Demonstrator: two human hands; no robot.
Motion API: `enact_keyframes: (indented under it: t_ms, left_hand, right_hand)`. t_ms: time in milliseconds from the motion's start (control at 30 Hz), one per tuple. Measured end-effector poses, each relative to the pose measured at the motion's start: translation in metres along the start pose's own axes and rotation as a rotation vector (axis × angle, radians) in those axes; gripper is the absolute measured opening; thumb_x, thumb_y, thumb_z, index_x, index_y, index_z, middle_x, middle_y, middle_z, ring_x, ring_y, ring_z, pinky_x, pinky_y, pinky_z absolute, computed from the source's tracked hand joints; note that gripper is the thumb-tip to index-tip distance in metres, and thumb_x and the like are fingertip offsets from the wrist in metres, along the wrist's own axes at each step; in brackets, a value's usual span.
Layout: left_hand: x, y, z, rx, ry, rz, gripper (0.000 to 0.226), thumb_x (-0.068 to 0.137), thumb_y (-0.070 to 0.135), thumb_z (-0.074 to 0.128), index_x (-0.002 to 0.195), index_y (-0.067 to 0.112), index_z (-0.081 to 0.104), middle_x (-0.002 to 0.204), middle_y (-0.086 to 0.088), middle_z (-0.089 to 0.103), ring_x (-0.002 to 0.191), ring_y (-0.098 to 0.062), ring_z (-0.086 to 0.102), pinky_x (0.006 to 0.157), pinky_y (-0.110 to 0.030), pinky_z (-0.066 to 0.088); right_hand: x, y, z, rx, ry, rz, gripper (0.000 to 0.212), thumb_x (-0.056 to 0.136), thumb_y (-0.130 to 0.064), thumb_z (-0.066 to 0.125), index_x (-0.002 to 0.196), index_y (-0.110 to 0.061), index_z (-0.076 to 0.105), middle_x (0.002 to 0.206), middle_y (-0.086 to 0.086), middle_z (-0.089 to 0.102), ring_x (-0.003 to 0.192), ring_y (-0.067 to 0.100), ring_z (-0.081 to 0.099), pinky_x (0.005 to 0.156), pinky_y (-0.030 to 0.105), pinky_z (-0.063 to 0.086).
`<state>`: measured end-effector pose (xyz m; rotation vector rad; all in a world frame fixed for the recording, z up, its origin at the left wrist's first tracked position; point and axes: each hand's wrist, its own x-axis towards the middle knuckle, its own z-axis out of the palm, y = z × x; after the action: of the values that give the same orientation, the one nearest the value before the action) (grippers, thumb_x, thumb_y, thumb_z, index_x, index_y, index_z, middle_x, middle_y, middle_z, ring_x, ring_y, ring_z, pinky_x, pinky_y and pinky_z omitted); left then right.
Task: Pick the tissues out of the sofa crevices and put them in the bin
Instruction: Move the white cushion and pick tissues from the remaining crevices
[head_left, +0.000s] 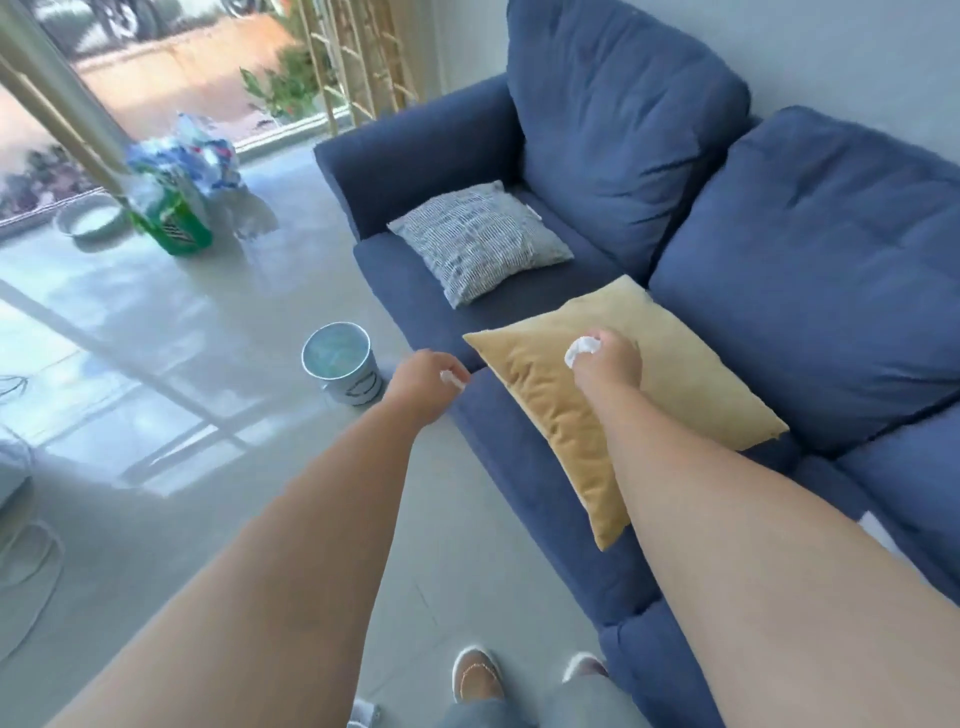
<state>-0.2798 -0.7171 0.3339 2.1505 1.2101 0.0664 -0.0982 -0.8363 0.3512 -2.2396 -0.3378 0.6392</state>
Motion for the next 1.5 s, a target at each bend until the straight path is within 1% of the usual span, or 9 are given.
enact_keyframes:
  t_ms: [100, 267, 433, 533, 667, 867, 1067, 1200, 1500]
  left_hand:
    - [0.013, -0.032, -0.02, 0.007, 0.06, -0.053, 0.035, 0.086, 0.003, 0.049, 0.095, 0.024, 0.077, 0.111, -0.007, 0.063, 0.104, -0.025, 0.059, 0.076, -0.022, 0.041]
    - [0.035, -0.067, -0.053, -0.11, 0.139, -0.271, 0.041, 0.091, 0.0, 0.042, 0.109, 0.018, 0.073, 0.125, -0.006, 0.061, 0.088, -0.023, 0.056, 0.067, -0.023, 0.042]
    - [0.066, -0.094, -0.098, -0.238, 0.253, -0.4, 0.038, 0.09, 0.008, 0.047, 0.11, 0.027, 0.072, 0.117, -0.003, 0.063, 0.094, -0.025, 0.06, 0.072, -0.029, 0.049]
    - [0.081, -0.125, -0.122, -0.303, 0.307, -0.465, 0.027, 0.087, 0.02, 0.057, 0.105, 0.03, 0.074, 0.11, -0.003, 0.065, 0.094, -0.024, 0.064, 0.075, -0.034, 0.057]
    - [0.102, -0.191, -0.16, -0.331, 0.327, -0.553, 0.022, 0.08, 0.038, 0.071, 0.094, 0.023, 0.076, 0.096, -0.001, 0.069, 0.083, -0.021, 0.063, 0.065, -0.027, 0.047]
    - [0.152, -0.278, -0.213, -0.277, 0.306, -0.622, 0.025, 0.074, 0.042, 0.078, 0.078, 0.019, 0.07, 0.074, 0.007, 0.062, 0.073, -0.018, 0.06, 0.058, -0.025, 0.043]
    - [0.203, -0.323, -0.215, -0.312, 0.238, -0.666, 0.021, 0.076, 0.042, 0.074, 0.081, 0.022, 0.07, 0.083, 0.0, 0.069, 0.075, -0.019, 0.061, 0.054, -0.023, 0.039]
    - [0.245, -0.353, -0.203, -0.246, 0.202, -0.631, 0.024, 0.089, 0.021, 0.059, 0.108, 0.021, 0.072, 0.107, -0.002, 0.072, 0.094, -0.022, 0.064, 0.07, -0.023, 0.045]
    - [0.313, -0.408, -0.196, -0.401, 0.302, -0.739, 0.031, 0.093, 0.009, 0.052, 0.114, 0.02, 0.071, 0.112, 0.003, 0.071, 0.096, -0.016, 0.064, 0.077, -0.022, 0.049]
  right_hand:
    - [0.021, -0.027, 0.04, -0.008, -0.036, 0.014, 0.039, 0.091, -0.008, 0.044, 0.127, -0.014, 0.058, 0.136, 0.006, 0.039, 0.099, 0.028, 0.053, 0.085, 0.025, 0.04]
    - [0.048, -0.077, 0.096, 0.0, -0.197, 0.012, 0.052, 0.091, -0.009, 0.05, 0.141, -0.019, 0.044, 0.141, 0.014, 0.044, 0.128, 0.028, 0.044, 0.095, 0.028, 0.037]
    - [0.056, -0.149, 0.143, -0.019, -0.184, 0.029, 0.037, 0.096, -0.017, 0.05, 0.132, -0.008, 0.049, 0.084, -0.001, 0.052, 0.08, 0.021, 0.052, 0.061, 0.024, 0.038]
    - [0.059, -0.176, 0.191, -0.137, -0.337, -0.19, 0.043, 0.091, -0.011, 0.045, 0.133, -0.019, 0.05, 0.125, 0.005, 0.056, 0.104, 0.025, 0.055, 0.08, 0.026, 0.039]
    - [0.06, -0.21, 0.267, -0.159, -0.438, -0.238, 0.031, 0.086, -0.009, 0.043, 0.115, -0.018, 0.048, 0.104, 0.004, 0.055, 0.073, 0.019, 0.05, 0.061, 0.027, 0.042]
    - [0.082, -0.246, 0.364, -0.265, -0.504, -0.196, 0.029, 0.091, -0.009, 0.043, 0.11, -0.015, 0.064, 0.113, 0.007, 0.066, 0.094, 0.025, 0.059, 0.079, 0.03, 0.048]
    - [0.109, -0.264, 0.435, -0.355, -0.52, -0.091, 0.032, 0.096, -0.011, 0.042, 0.118, -0.016, 0.065, 0.122, 0.008, 0.064, 0.11, 0.028, 0.06, 0.079, 0.026, 0.042]
    - [0.137, -0.279, 0.485, -0.419, -0.564, -0.06, 0.031, 0.095, -0.009, 0.043, 0.118, -0.011, 0.064, 0.123, 0.011, 0.063, 0.117, 0.03, 0.058, 0.091, 0.031, 0.048]
    - [0.198, -0.282, 0.587, -0.583, -0.755, -0.135, 0.04, 0.088, -0.002, 0.053, 0.125, -0.016, 0.061, 0.123, 0.01, 0.063, 0.115, 0.027, 0.058, 0.078, 0.021, 0.037]
